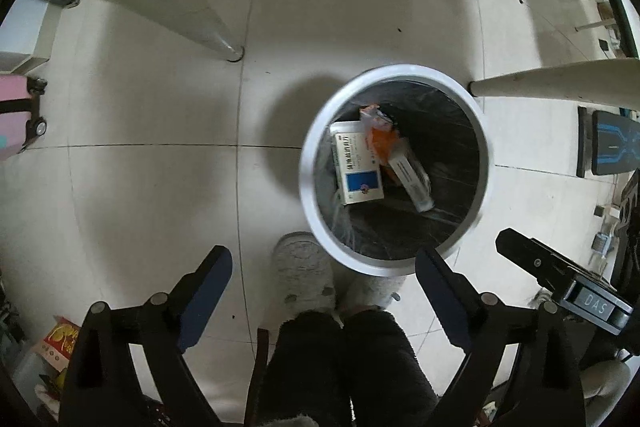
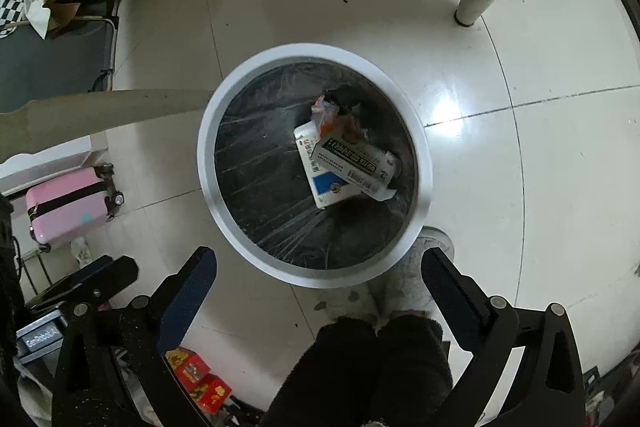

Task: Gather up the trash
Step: 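Carry the snack bag and medicine box over the bin and release both, then move both tools back up toward the blister packs on the table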

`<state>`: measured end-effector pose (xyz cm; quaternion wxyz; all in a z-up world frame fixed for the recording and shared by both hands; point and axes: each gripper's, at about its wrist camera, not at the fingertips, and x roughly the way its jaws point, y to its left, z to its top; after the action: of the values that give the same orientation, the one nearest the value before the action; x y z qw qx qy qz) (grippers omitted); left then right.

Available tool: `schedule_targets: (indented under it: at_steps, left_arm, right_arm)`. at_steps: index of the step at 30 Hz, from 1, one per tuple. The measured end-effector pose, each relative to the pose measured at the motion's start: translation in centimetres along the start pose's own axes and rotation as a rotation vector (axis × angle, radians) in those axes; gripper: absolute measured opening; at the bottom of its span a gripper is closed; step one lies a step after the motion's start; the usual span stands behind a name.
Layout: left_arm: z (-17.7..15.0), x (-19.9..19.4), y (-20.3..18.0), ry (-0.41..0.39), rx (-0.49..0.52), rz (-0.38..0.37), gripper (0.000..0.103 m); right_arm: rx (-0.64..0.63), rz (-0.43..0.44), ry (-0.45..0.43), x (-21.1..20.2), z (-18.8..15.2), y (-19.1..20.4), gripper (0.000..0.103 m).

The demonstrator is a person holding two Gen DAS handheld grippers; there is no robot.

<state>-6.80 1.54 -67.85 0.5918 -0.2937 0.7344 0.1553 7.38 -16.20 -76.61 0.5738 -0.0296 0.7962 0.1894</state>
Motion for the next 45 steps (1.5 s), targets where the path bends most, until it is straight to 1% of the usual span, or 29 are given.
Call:
schedule_targets:
  at_steps: [2, 6, 9, 12, 16, 22, 23, 28, 31, 33, 35, 38, 41, 43, 45]
  left_arm:
    - [-0.3, -0.4, 0.3, -0.014, -0.001, 0.017, 0.094]
    - [-1.2, -2.4, 0.4, -0.052, 0.016, 0.05, 0.094]
    - [-2.2, -4.3, 0.1, -0.074, 0.035, 0.072, 0.094]
    - [-3.5, -6.6, -0.2, -0.094, 0.054, 0.088, 0.094]
    - [-5.4, -10.3, -0.6, -0.117, 0.074, 0.084, 0.094]
    - [-8.5, -17.6, -1.9, -0.166, 0.101, 0.075, 0.094]
    - [-9.0, -18.9, -2.0, -0.171, 0.122, 0.075, 0.094]
    - [-10.6, -25.4, -2.5, -0.237, 0.161, 0.073, 0.094]
    - [-10.7, -29.3, -2.6, -0.303, 0.16, 0.087, 0.094]
    - [-10.2, -31.4, -2.6, -0.348, 0.148, 0.103, 0.094]
    - [-9.1, -33.1, -2.8, -0.384, 0.129, 0.112, 0.094]
    - [-7.5, -34.8, -3.6, -0.425, 0.113, 0.123, 0.094]
    - [-4.6, -35.8, -5.4, -0.471, 0.12, 0.163, 0.094]
    - [-2.5, -36.2, -6.4, -0.486, 0.117, 0.192, 0.094]
    - [-0.4, -36.6, -7.6, -0.489, 0.104, 0.227, 0.094]
  right_arm:
    - [-0.005, -0.042, -0.014, -0.5, -0.4, 0.2, 0.103]
    - [-0.005, -0.138, -0.054, -2.9, -1.7, 0.6, 0.103]
    - [-0.011, -0.177, -0.081, -5.4, -2.5, 0.7, 0.103]
    - [-0.02, -0.204, -0.111, -8.9, -3.9, 1.7, 0.103]
    - [-0.044, -0.207, -0.134, -13.7, -6.2, 3.3, 0.103]
    - [-0.073, -0.196, -0.177, -22.4, -10.0, 6.8, 0.103]
    - [-0.077, -0.194, -0.186, -24.0, -10.7, 7.4, 0.103]
    - [-0.064, -0.163, -0.241, -32.0, -13.2, 10.1, 0.103]
    - [-0.051, -0.128, -0.288, -36.8, -13.9, 11.6, 0.103]
    - [-0.039, -0.099, -0.323, -39.6, -13.7, 12.4, 0.103]
    - [-0.018, -0.083, -0.369, -42.7, -12.8, 12.8, 0.103]
    - [0.024, -0.068, -0.419, -46.3, -10.2, 12.4, 0.103]
    - [0.047, -0.091, -0.448, -49.2, -6.7, 11.7, 0.103]
    - [0.089, -0.102, -0.439, -50.1, -3.3, 10.7, 0.103]
    - [0.14, -0.112, -0.432, -50.4, 0.8, 9.4, 0.103]
